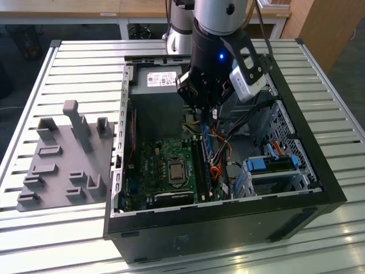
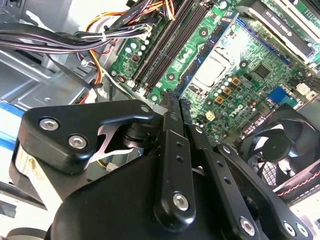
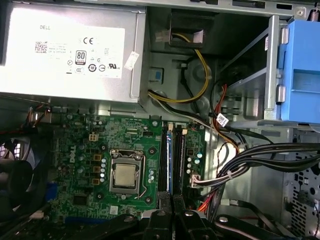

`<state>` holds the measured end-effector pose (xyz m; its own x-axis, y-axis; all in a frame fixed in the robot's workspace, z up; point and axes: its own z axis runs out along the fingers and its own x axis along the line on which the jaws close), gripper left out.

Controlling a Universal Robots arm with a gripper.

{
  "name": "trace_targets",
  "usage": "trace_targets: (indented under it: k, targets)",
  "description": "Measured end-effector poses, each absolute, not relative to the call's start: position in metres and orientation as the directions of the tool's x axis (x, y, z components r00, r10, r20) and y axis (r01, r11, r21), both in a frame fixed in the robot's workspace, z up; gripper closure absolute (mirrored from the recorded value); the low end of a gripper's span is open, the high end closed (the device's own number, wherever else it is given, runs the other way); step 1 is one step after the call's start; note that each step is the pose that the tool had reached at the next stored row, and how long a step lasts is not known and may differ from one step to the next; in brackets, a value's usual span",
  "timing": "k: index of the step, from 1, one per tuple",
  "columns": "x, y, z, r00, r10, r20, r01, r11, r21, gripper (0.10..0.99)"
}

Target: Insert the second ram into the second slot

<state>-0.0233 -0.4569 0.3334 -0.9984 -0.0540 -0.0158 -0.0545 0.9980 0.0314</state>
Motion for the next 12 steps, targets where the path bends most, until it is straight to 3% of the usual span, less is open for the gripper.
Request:
trace_targets:
  k: [12]
  targets:
    - [-0.0233,-0.4569,0.3268,-0.998,-0.054,-0.016,-0.055,0.998,0.031,0.957]
